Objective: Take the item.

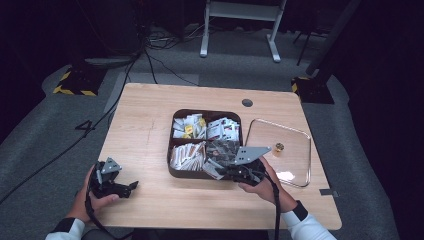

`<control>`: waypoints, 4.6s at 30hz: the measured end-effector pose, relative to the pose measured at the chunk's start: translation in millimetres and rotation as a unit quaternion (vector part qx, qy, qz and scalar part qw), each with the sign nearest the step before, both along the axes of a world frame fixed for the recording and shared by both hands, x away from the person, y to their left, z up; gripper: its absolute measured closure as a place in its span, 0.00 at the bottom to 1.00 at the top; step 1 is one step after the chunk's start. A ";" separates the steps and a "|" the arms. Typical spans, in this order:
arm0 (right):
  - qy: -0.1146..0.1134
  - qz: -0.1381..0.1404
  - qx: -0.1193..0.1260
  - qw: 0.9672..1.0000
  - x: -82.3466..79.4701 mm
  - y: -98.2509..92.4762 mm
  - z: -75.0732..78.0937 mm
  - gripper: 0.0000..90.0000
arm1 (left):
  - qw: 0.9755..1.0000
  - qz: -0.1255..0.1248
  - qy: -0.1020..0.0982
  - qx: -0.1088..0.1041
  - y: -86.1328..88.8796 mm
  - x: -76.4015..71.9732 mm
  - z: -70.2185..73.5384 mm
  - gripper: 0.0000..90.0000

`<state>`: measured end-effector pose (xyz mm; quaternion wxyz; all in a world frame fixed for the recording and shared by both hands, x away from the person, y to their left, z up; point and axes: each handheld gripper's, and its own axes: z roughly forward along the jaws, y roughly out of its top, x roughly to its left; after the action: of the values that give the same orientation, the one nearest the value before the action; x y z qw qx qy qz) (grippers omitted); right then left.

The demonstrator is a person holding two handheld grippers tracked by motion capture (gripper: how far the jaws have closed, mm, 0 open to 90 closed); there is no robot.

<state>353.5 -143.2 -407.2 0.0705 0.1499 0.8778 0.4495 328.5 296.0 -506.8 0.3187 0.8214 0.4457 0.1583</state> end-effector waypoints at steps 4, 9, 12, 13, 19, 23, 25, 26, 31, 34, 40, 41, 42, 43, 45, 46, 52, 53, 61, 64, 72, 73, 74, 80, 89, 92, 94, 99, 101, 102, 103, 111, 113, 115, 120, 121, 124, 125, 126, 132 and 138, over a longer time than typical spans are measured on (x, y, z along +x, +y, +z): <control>0.005 0.018 -0.011 1.000 -6.7 7.5 -4.9 1.00 | 1.000 0.000 0.001 0.000 0.0 -0.2 0.2 0.01; 0.007 0.032 -0.024 0.999 -12.0 14.8 -11.7 0.99 | 1.000 0.001 0.002 0.001 0.1 -0.3 0.2 0.01; 0.010 0.042 -0.032 0.999 -15.2 19.2 -16.4 0.99 | 1.000 0.000 0.001 0.001 0.1 -0.2 0.2 0.01; 0.010 0.043 -0.036 0.998 -16.1 20.6 -17.7 0.99 | 1.000 0.000 0.001 0.001 0.1 -0.2 0.3 0.01; 0.014 0.053 -0.049 0.997 -18.3 25.7 -24.9 0.99 | 1.000 0.002 0.002 0.001 0.0 -0.4 0.2 0.01; 0.021 0.060 -0.057 0.996 -21.4 28.6 -30.5 0.99 | 1.000 0.001 0.002 0.001 0.1 -0.4 0.3 0.01; 0.023 0.065 -0.062 0.996 -23.4 30.3 -33.8 0.99 | 1.000 0.002 0.002 0.001 0.0 -0.5 0.2 0.01; 0.026 0.067 -0.065 0.995 -24.7 31.4 -35.9 0.99 | 1.000 0.001 0.002 0.001 0.1 -0.3 0.3 0.01; 0.033 0.074 -0.073 0.994 -27.3 34.2 -41.4 0.98 | 1.000 0.002 0.001 0.001 0.0 -0.4 0.2 0.01; 0.038 0.075 -0.074 0.994 -28.5 35.2 -44.2 0.97 | 1.000 0.002 0.001 0.001 -0.1 -0.4 0.2 0.01; 0.025 0.052 -0.078 0.995 -26.4 30.6 -44.6 0.82 | 1.000 0.002 0.001 0.001 0.0 -0.4 0.2 0.01; 0.025 0.042 -0.076 0.996 -25.4 29.2 -43.8 0.77 | 1.000 0.002 0.001 0.001 0.0 -0.4 0.2 0.01; 0.023 0.033 -0.076 0.996 -23.4 27.1 -42.4 0.75 | 1.000 0.002 0.001 0.001 0.0 -0.4 0.2 0.01; 0.022 0.029 -0.075 0.997 -22.1 25.5 -41.4 0.73 | 1.000 0.002 0.001 0.001 -0.1 -0.5 0.2 0.01; 0.021 0.016 -0.071 0.997 -19.3 21.1 -38.5 0.68 | 1.000 0.002 0.001 0.001 0.0 -0.4 0.2 0.01; 0.021 0.010 -0.069 0.997 -18.3 19.5 -37.5 0.66 | 1.000 0.002 0.001 0.001 0.0 -0.4 0.2 0.01; 0.010 -0.010 -0.066 0.998 -13.5 10.6 -31.3 0.59 | 1.000 0.002 0.001 0.001 0.0 -0.4 0.2 0.01; 0.007 -0.012 -0.063 0.998 -12.5 9.1 -30.3 0.59 | 1.000 0.002 0.001 0.001 0.0 -0.4 0.2 0.01; -0.019 -0.026 -0.049 0.998 -6.8 -5.5 -16.3 0.53 | 1.000 0.002 0.001 0.001 0.0 -0.4 0.2 0.01; -0.029 -0.042 -0.044 0.998 -1.6 -13.4 -11.8 0.49 | 1.000 0.002 0.001 0.001 0.0 -0.4 0.2 0.01; -0.050 -0.093 -0.027 0.994 15.5 -33.8 -4.7 0.40 | 1.000 0.002 0.002 0.001 0.0 -0.4 0.3 0.01; -0.051 -0.096 -0.025 0.994 16.8 -35.4 -4.2 0.39 | 1.000 0.002 0.002 0.001 0.0 -0.3 0.3 0.01; -0.052 -0.101 -0.024 0.993 18.7 -37.7 -3.4 0.39 | 1.000 0.001 0.002 0.001 0.1 -0.4 0.3 0.01; -0.057 -0.143 -0.023 0.988 33.2 -54.3 -1.2 0.37 | 1.000 0.001 0.002 0.001 0.1 -0.4 0.3 0.01; -0.061 -0.210 -0.029 0.975 60.5 -82.0 -3.6 0.37 | 1.000 0.002 0.002 0.001 0.0 -0.4 0.3 0.01; -0.055 -0.229 -0.027 0.972 70.0 -91.5 -5.0 0.37 | 1.000 0.002 0.002 0.000 0.0 -0.3 0.2 0.01; -0.050 -0.236 -0.017 0.970 75.1 -96.9 -3.1 0.38 | 1.000 0.002 0.001 0.000 -0.1 -0.3 0.0 0.01; -0.049 -0.265 -0.023 0.963 88.2 -109.3 -4.9 0.38 | 1.000 0.001 0.000 0.000 -0.1 -0.1 0.0 0.01; -0.048 -0.277 -0.025 0.959 92.7 -115.0 -7.3 0.38 | 1.000 0.001 0.001 0.000 -0.1 -0.1 0.0 0.00; -0.045 -0.285 -0.026 0.957 95.9 -119.4 -9.7 0.38 | 1.000 0.001 0.001 0.000 -0.1 -0.1 0.0 0.00; -0.044 -0.290 -0.027 0.956 97.9 -122.3 -11.5 0.38 | 1.000 0.001 0.001 0.000 -0.1 -0.1 0.0 0.00; -0.016 -0.316 -0.042 0.948 109.0 -144.4 -27.3 0.39 | 1.000 0.004 0.000 0.001 0.4 -1.2 0.2 0.01; -0.011 -0.318 -0.048 0.947 109.8 -148.1 -31.6 0.39 | 1.000 0.005 0.002 -0.001 0.8 -1.9 0.1 0.01; -0.007 -0.322 -0.057 0.945 109.7 -152.8 -36.0 0.39 | 1.000 0.005 0.002 -0.001 0.8 -2.0 0.1 0.01; 0.021 -0.335 -0.062 0.940 110.4 -168.0 -48.6 0.38 | 1.000 0.006 0.001 0.000 0.9 -2.1 0.1 0.01; 0.026 -0.339 -0.061 0.938 110.7 -171.3 -50.2 0.38 | 1.000 0.005 0.002 0.000 1.0 -2.1 0.1 0.01; 0.042 -0.345 -0.046 0.936 110.6 -180.1 -53.5 0.39 | 1.000 0.005 0.002 0.000 1.0 -2.0 0.2 0.01; 0.036 -0.345 -0.052 0.937 110.1 -181.4 -54.6 0.40 | 1.000 0.005 0.002 0.000 1.0 -2.0 0.1 0.01; 0.033 -0.343 -0.062 0.937 109.2 -181.8 -55.7 0.40 | 1.000 0.005 0.002 -0.001 0.9 -2.0 0.1 0.01; 0.038 -0.330 -0.100 0.938 108.5 -181.0 -66.5 0.41 | 1.000 0.005 0.002 -0.001 0.9 -2.0 0.1 0.01; 0.050 -0.333 -0.089 0.937 110.1 -184.3 -70.2 0.43 | 1.000 0.005 0.002 -0.001 1.0 -2.0 0.1 0.01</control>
<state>463.6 -327.5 -477.5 0.1852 0.4493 0.8163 0.3124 326.5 296.9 -506.7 0.3177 0.8192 0.4504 0.1583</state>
